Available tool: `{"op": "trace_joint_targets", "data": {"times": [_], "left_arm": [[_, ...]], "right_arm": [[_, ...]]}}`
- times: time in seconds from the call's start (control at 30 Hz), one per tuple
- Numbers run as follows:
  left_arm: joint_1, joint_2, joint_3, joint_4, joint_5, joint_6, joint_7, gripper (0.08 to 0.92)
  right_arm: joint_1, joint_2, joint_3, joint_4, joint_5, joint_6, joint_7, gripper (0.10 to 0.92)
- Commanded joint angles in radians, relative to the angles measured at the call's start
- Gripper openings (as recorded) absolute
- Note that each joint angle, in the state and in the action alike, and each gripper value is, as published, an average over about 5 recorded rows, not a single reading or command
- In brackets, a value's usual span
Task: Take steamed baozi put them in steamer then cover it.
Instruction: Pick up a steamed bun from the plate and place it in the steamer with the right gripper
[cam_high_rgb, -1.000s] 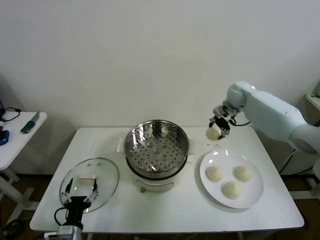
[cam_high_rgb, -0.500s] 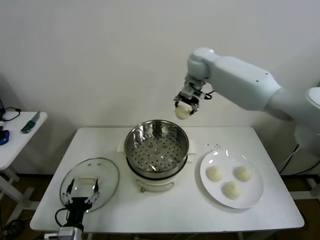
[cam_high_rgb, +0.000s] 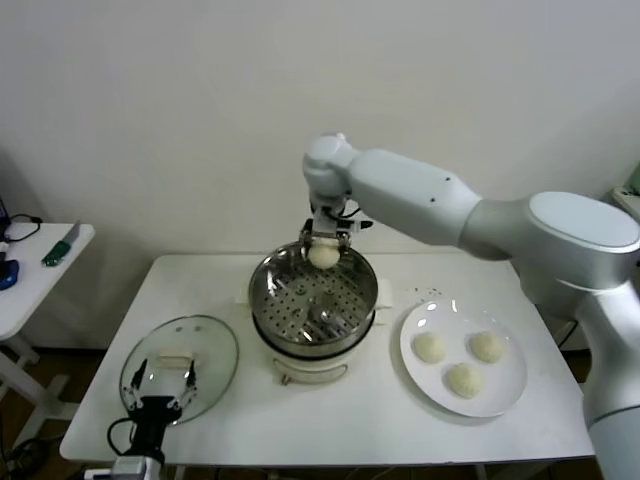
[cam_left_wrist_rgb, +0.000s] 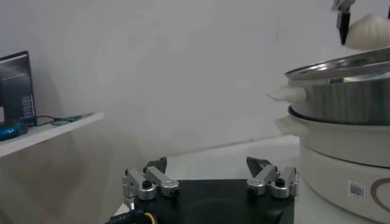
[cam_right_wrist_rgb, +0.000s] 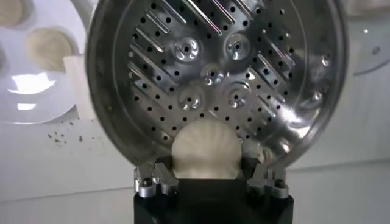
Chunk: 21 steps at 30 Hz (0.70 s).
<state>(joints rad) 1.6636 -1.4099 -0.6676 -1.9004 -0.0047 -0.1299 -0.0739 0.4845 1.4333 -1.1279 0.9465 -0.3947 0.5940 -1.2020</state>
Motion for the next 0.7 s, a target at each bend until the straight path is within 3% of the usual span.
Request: {"op": "trace_joint_targets", "data": {"times": [0.03,0.43,0.7], "left_arm": [[0.005,0.007,-0.002,0.001,-0.006,-0.001,0.000,0.823],[0.025,0.024,-0.017,0.017,-0.030,-0.013,-0.002,0.823],[0.028,0.021,-0.016,0.015,-0.031,-0.014,-0.003,0.823]], "right_arm": [[-0.121,0.093,0.034,-0.105,-0.170,0.060,0.016,0.713],[-0.151,0.143,0.043,-0.190,-0.158,0.062,0.016,0.718],[-0.143,0.146,0.067,-0.193,-0.154,0.066,0.001,0.818]]}}
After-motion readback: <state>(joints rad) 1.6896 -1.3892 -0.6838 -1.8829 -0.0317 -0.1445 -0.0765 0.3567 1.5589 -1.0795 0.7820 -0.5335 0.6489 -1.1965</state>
